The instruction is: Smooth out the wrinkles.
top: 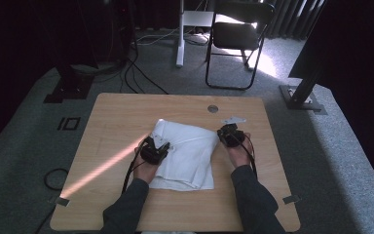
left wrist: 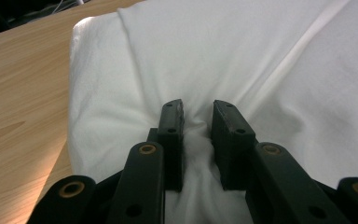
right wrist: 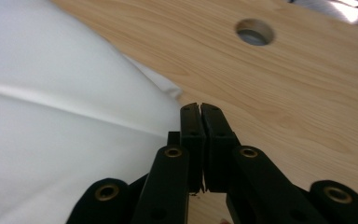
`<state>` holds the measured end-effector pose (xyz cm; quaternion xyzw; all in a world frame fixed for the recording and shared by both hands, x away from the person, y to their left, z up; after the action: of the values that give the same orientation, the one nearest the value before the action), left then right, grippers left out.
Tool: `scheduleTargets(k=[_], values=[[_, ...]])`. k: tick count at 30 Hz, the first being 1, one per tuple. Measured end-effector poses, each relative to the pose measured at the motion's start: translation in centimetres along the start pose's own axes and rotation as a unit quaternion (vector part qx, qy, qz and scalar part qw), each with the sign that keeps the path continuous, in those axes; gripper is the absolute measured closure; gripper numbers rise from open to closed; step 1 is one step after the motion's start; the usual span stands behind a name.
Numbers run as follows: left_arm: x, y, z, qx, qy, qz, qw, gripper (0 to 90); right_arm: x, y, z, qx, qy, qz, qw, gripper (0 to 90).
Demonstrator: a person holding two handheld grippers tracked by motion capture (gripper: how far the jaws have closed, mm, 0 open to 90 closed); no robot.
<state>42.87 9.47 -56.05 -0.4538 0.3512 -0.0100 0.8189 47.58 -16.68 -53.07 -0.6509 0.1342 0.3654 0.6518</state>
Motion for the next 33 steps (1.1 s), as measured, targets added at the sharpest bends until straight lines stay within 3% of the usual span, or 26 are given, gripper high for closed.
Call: scheduleTargets(k=[1,2,4,5,6,8,12,14,16,17,19,23,27,30,31,33], values=[[0.0,0.0,0.0,-0.002,-0.002,0.0,1.0,74.7,-0.4,0.1,0.0,0.007,0.007,-0.007,0.9999,74.9],[0.0,0.0,-0.1,-0.001,-0.006,0.001,1.0,74.7,-0.8,0.2,0.2,0.019,-0.002,-0.014,0.9997,69.1],[0.0,-0.1,-0.3,-0.004,-0.015,0.003,0.9999,74.7,-1.9,0.6,1.4,0.033,-0.046,-0.032,0.9979,58.1],[0.0,-0.1,-0.3,-0.006,-0.018,0.004,0.9998,74.8,-2.2,1.0,2.3,0.025,-0.063,-0.032,0.9972,53.0],[0.0,-0.2,-0.5,-0.008,-0.025,0.007,0.9996,74.8,-2.4,1.4,3.0,0.02,-0.079,-0.028,0.9963,50.1],[0.0,-0.2,-0.7,-0.011,-0.038,0.012,0.9992,74.8,-2.4,2.8,5.1,0.024,-0.132,-0.005,0.9909,45.0],[0.1,-0.4,-1.3,-0.016,-0.072,0.018,0.9971,74.9,-1.5,5.7,7.7,0.018,-0.165,0.044,0.9851,39.6],[0.2,-0.5,-1.5,-0.016,-0.082,0.02,0.9963,75.0,-1.0,6.7,8.3,0.003,-0.157,0.054,0.9861,41.1],[0.3,-0.5,-1.5,-0.018,-0.085,0.021,0.996,75.1,-0.3,7.5,8.5,-0.004,-0.149,0.069,0.9865,52.6],[0.4,-0.5,-1.4,-0.023,-0.086,0.018,0.9959,75.1,0.0,7.8,8.4,-0.012,-0.152,0.075,0.9855,69.1],[0.6,-0.6,-1.3,-0.029,-0.089,0.017,0.9955,75.1,0.0,7.8,8.2,-0.023,-0.142,0.072,0.987,84.7],[1.2,-1.0,-1.1,-0.028,-0.096,0.018,0.9948,75.0,-0.7,7.3,7.0,-0.038,-0.114,0.058,0.9911,87.5],[1.8,-1.4,-0.8,-0.035,-0.104,0.019,0.9938,74.9,-1.4,7.4,5.3,-0.035,-0.089,0.047,0.9943,88.4],[2.3,-1.7,-0.4,-0.038,-0.104,0.017,0.9937,74.8,-1.2,8.0,3.9,-0.027,-0.067,0.054,0.9959,89.8],[2.3,-1.7,-0.2,-0.045,-0.101,0.013,0.9939,74.5,-0.9,8.5,3.1,-0.029,-0.041,0.062,0.9968,89.6],[2.0,-1.7,0.2,-0.054,-0.079,-0.002,0.9954,72.8,-1.0,8.7,2.6,-0.012,-0.056,0.059,0.9966,87.3]])
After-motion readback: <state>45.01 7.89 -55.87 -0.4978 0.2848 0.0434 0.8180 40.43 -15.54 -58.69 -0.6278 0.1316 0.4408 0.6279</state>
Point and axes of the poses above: each handheld gripper's, and its own axes: x roughly forward along the jaws, y roughly out of its underside, z roughly to its left, the point moved 5 cm from there along x, roughly forward along the jaws, and after that the axes turned 14 degrees about x, right-handed, at the moved point
